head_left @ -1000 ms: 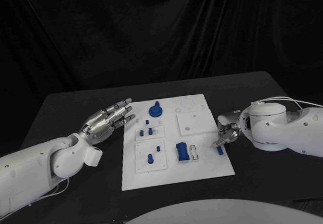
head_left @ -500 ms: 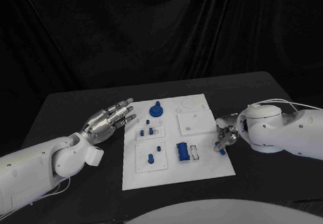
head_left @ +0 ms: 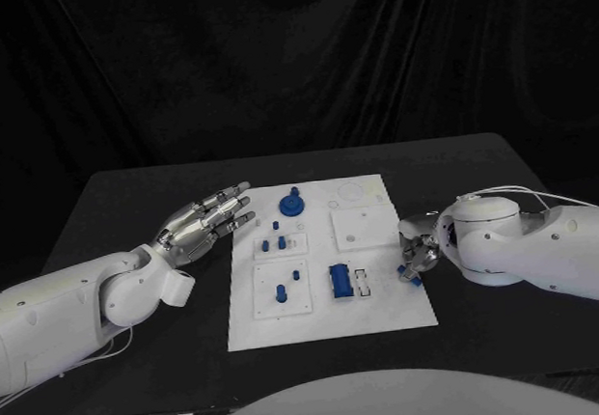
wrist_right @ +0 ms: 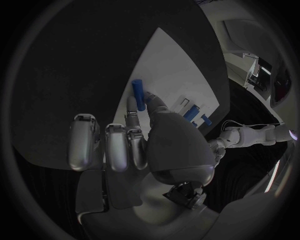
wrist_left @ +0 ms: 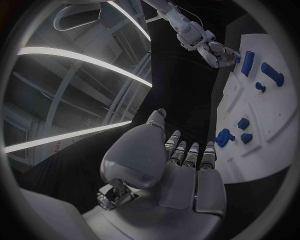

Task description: Assemble the parts on the task board

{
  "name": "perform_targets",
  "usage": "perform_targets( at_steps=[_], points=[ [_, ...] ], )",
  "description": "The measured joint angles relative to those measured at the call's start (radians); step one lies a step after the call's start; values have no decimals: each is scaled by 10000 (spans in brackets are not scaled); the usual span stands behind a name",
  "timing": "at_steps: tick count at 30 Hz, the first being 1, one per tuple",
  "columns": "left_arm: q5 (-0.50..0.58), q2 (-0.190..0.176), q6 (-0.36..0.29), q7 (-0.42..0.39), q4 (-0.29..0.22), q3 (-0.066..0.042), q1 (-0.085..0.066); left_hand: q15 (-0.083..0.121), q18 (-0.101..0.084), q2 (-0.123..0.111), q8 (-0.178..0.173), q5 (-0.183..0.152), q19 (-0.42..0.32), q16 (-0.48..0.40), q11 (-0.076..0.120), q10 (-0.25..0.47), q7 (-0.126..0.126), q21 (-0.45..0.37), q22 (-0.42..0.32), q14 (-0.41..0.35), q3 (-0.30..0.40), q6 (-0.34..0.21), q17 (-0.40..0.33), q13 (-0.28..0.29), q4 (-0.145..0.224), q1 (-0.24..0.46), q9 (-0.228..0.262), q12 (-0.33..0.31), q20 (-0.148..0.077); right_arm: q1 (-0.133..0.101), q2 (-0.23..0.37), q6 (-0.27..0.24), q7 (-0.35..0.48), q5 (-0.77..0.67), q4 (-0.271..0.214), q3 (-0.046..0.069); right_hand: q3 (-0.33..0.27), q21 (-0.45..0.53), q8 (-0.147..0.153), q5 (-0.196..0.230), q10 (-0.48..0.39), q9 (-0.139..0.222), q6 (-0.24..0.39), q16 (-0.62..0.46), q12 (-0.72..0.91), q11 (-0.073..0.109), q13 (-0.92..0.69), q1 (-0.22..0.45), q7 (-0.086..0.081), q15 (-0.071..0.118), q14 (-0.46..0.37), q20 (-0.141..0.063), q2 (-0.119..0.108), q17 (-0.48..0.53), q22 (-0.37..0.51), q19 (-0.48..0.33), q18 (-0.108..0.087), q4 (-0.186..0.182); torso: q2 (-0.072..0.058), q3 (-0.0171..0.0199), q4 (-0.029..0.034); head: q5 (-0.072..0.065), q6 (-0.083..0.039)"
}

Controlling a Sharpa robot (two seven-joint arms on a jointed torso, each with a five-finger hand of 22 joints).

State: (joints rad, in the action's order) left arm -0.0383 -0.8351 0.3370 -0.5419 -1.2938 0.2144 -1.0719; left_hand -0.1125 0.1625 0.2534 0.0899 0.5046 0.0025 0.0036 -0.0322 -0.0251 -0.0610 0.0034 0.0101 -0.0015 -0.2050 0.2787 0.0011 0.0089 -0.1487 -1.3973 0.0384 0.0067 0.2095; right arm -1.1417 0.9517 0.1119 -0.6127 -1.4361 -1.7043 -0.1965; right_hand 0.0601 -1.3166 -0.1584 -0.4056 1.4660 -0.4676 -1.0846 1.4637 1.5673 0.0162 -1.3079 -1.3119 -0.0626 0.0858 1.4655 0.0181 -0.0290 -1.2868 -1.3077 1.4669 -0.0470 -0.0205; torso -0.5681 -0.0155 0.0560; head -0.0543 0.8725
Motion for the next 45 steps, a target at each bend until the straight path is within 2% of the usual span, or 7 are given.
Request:
perform_targets(
  at_steps=[7,9,11,13,15,36,45],
  points=[
    [0,4,17,2,12,0,12,0,-1,0,0,0,0,0,0,0,0,0,0,0,-29,0,-3,-1,28,0,0,0,0,49,17,-512,26,104,-122,-24,471,0,382,-912,-1,-13,-228,0,0,-70,1,202,-87,-69,2,71,-78,-1,0,-1,1,-464,-1,0,1,36,0],
    [0,5,20,3,14,0,16,0,0,0,0,0,0,0,0,0,0,0,0,0,-29,0,-2,-1,28,0,0,0,0,64,43,-699,38,231,-144,-34,1075,0,362,-1173,-1,7,-293,0,0,-70,1,577,-109,-69,2,71,-203,-42,1,-1,2,-285,-1,0,1,55,0],
    [0,7,23,5,16,0,19,0,0,0,0,0,0,0,0,0,0,0,0,0,-28,0,-2,-1,28,0,0,0,0,70,86,-927,63,492,-185,-44,1417,0,316,-1233,-2,470,-305,0,0,-70,1,784,-122,-70,1,71,-262,-68,1,-1,1,-174,-1,0,1,72,0],
    [0,8,27,7,21,0,22,0,0,0,0,0,0,0,0,0,0,0,0,0,-29,0,-2,-1,28,0,0,0,0,71,126,-1148,99,839,-226,-48,1661,0,317,-1250,-2,1022,-305,0,0,-71,2,866,-122,-71,1,71,-296,-85,1,-1,1,-56,-1,0,1,91,0],
    [0,12,31,9,28,0,25,0,-1,0,0,0,0,0,0,0,0,0,0,0,-28,0,-1,-1,28,0,0,0,0,71,157,-1336,132,1184,-261,-54,1838,0,299,-1250,-3,1104,-306,0,0,-71,2,905,-120,-72,1,71,-326,-126,1,-1,1,88,-1,0,0,97,0],
    [0,15,54,28,36,-1,36,0,-1,39,42,38,0,0,-36,-36,0,0,0,0,14,0,3,7,68,-39,0,0,0,-137,-77,-2460,280,5605,-163,-116,2759,-145,240,-1116,-6,1073,-390,38,0,-70,4,1468,-108,-86,-13,71,-395,-213,2,-1,1,746,1,0,0,141,0],
    [0,26,58,33,36,-1,37,0,0,39,43,38,0,0,-35,-35,0,0,0,0,14,0,5,7,68,-39,0,0,0,-141,-399,-2689,277,6506,141,-116,2798,-75,142,-862,-6,1072,-400,38,0,-69,4,1598,-97,-93,-7,71,-318,-150,3,-1,2,732,1,1,1,155,0]
  ],
)
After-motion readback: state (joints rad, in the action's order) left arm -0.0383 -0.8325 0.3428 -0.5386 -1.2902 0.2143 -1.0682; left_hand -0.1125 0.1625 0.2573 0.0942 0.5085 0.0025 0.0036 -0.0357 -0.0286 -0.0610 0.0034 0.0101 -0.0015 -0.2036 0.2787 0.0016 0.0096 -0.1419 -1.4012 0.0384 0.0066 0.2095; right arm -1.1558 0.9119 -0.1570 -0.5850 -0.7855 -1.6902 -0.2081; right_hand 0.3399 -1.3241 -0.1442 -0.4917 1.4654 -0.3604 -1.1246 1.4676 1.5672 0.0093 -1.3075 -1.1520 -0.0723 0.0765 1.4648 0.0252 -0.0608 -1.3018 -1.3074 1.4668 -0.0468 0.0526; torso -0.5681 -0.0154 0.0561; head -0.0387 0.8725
